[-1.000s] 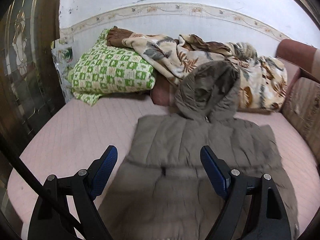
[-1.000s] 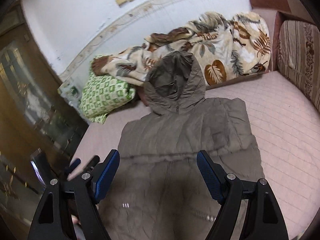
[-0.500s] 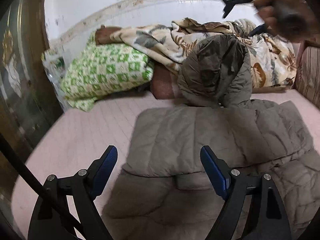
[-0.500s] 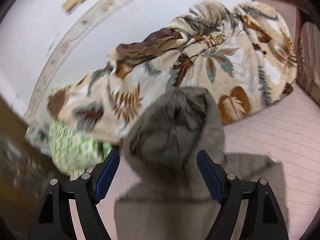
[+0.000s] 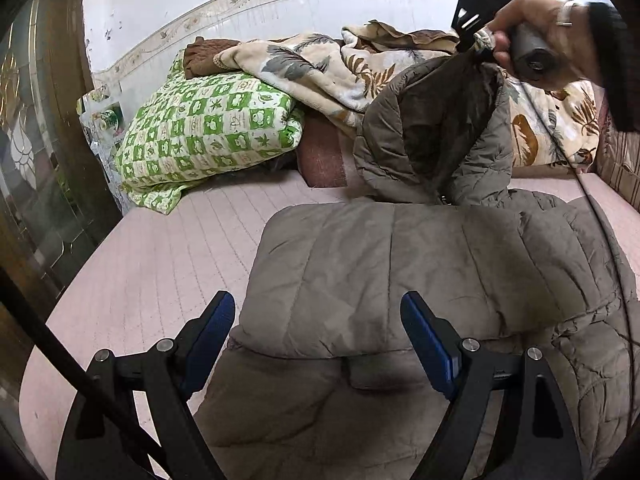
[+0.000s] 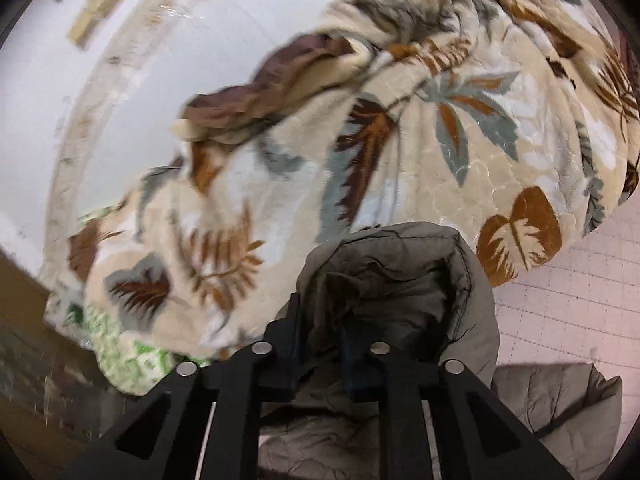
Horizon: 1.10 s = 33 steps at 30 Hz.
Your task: Fold large clothes
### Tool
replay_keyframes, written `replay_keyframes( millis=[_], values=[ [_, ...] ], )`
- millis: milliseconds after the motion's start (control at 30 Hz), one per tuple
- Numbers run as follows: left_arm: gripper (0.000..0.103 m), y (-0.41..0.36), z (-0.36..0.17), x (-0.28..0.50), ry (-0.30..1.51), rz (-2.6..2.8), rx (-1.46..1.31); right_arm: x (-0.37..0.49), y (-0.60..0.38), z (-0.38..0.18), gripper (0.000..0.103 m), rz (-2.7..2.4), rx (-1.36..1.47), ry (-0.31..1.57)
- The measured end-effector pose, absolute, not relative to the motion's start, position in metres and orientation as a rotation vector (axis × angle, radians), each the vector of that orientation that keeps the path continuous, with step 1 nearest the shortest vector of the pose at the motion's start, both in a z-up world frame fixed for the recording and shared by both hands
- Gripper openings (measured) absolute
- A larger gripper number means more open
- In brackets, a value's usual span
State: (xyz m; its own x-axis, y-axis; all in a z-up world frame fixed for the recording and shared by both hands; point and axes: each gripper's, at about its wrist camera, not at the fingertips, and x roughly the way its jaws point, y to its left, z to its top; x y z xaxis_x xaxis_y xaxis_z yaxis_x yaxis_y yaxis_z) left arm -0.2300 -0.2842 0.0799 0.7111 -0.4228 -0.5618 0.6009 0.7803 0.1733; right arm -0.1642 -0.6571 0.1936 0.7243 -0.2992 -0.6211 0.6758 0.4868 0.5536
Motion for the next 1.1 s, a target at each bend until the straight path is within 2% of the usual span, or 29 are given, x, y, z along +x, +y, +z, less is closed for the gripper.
replay_keyframes(
  millis=[367, 467, 633, 733, 933, 1033, 1100],
  values=[
    [0.084, -0.270, 0.093, -0.232, 0.511, -0.582, 0.289, -0.278, -0.519, 0.240, 0.012, -0.489, 0.780, 0.371],
    [0.084, -0.264, 0.093, -0.227, 0.522, -0.564, 0.272, -0.311, -0.474, 0.228, 0.005, -0.460, 0.789, 0.362],
    [0.084, -0.254, 0.094, -0.221, 0.534, -0.545, 0.245, -0.348, -0.414, 0.185, 0.005, -0.483, 0.759, 0.397],
    [0.084, -0.250, 0.095, -0.221, 0.542, -0.545, 0.237, -0.347, -0.420, 0.161, 0.006, -0.482, 0.793, 0.447],
    [0.084, -0.252, 0.096, -0.213, 0.548, -0.541, 0.227, -0.318, -0.468, 0.169, 0.007, -0.553, 0.740, 0.506],
    [0.084, -0.257, 0.092, -0.209, 0.576, -0.548, 0.229, -0.287, -0.492, 0.165, 0.015, -0.589, 0.682, 0.547],
    [0.084, -0.259, 0.090, -0.208, 0.579, -0.545, 0.241, -0.268, -0.506, 0.157, 0.017, -0.606, 0.649, 0.576]
  ],
)
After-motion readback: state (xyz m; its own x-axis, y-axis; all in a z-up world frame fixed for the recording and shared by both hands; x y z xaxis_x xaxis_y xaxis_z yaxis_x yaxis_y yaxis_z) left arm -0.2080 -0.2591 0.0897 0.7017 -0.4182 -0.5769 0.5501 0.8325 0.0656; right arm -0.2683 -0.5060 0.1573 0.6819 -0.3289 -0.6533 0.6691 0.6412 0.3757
